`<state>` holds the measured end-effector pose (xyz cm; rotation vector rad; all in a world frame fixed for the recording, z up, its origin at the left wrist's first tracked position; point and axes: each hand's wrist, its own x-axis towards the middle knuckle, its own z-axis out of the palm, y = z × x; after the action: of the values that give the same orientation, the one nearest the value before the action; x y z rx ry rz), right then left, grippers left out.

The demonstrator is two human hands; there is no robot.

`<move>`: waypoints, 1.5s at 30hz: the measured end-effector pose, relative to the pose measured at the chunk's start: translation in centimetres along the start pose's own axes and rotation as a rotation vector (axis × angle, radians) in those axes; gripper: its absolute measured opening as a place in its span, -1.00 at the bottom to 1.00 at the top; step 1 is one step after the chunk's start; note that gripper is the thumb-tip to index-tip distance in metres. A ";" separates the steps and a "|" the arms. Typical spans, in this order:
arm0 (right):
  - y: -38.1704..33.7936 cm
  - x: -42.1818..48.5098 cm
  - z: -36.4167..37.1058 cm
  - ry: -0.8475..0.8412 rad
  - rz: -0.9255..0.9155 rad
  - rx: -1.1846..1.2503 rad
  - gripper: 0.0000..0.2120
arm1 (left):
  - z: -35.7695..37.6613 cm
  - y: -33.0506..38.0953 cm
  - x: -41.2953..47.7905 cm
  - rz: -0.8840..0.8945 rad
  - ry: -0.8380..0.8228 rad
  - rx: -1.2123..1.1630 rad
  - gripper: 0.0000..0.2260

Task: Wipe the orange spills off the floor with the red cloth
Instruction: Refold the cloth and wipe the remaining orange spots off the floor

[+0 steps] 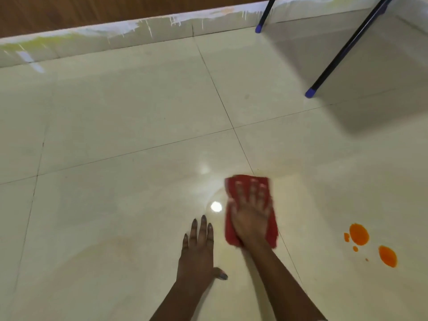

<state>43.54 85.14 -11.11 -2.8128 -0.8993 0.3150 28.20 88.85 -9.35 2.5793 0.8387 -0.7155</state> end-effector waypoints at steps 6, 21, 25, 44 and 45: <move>1.0 9.3 -1.8 -0.114 -0.156 -0.061 -0.50 | -0.3 -0.1 -0.2 -0.011 -0.006 0.001 0.11; 12.0 -6.3 -2.3 -0.060 -0.010 -0.034 -0.49 | -5.4 6.8 1.6 -0.036 -0.139 0.300 -0.05; 10.8 -5.1 -2.4 -0.101 0.061 -0.024 -0.43 | -4.5 8.2 2.6 0.191 -0.070 0.281 -0.04; 23.5 -10.9 -3.4 -0.001 0.165 -0.038 -0.49 | -0.5 18.6 7.0 0.357 0.009 0.253 0.21; 24.7 -12.0 -3.5 0.045 0.204 -0.060 -0.50 | -0.6 18.6 6.9 0.350 0.008 0.253 0.20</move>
<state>48.46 57.92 -11.49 -2.9599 -0.6243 0.2544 44.79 77.86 -9.83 2.8466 0.2956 -0.7416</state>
